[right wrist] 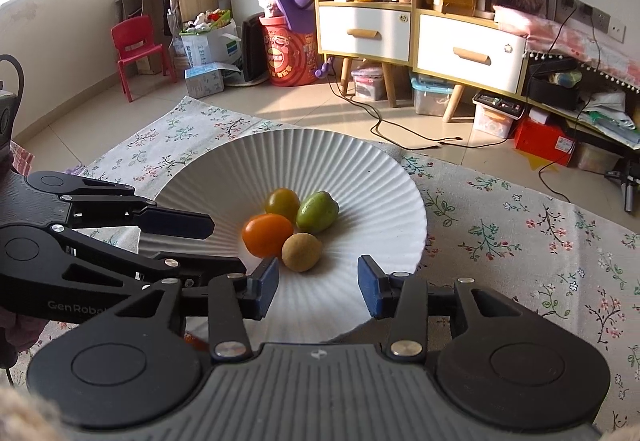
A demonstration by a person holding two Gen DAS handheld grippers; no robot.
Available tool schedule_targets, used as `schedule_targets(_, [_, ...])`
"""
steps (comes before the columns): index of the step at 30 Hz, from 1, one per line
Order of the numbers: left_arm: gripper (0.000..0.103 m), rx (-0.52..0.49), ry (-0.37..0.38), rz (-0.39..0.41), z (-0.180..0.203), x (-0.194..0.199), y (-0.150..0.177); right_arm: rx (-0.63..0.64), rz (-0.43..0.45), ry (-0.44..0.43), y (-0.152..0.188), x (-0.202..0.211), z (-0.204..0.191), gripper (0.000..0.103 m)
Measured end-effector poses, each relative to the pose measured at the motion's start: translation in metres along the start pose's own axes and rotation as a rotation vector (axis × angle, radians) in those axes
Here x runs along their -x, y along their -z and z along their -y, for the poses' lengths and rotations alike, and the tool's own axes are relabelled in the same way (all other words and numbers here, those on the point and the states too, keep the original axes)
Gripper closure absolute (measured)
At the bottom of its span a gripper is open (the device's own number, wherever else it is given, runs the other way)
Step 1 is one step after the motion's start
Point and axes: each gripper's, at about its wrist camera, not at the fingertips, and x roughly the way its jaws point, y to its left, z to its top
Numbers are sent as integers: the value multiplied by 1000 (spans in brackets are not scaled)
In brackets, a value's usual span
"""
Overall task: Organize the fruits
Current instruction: 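Open both tools to release the two fruits into the plate, then withdraw both open tools back toward the fruit cluster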
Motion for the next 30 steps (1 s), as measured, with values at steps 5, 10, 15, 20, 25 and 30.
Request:
schedule_targets(5, [36,-4,-17,4,6,16,3,-24,24,10,5,18,-2,46])
schedule_targets(10, [20,-17,-45,0,12,35,11,-60,37,16,15,35,-4,34])
schedule_targets(15, [10,-22,-80,-2,15,52,20,-80,43,36,24,46,-9,15])
schedule_targets(20, [6,-12,-120,-11,16,63,28,-104,42,39,30,53,-12,11])
schedule_targets(25, [5,9,-152,-36,17,71,36,-93,17,63,40,58,-22,5])
schedule_targets(30, [5,18,-196,-59,16,78,51,-75,12,64,53,61,-32,3])
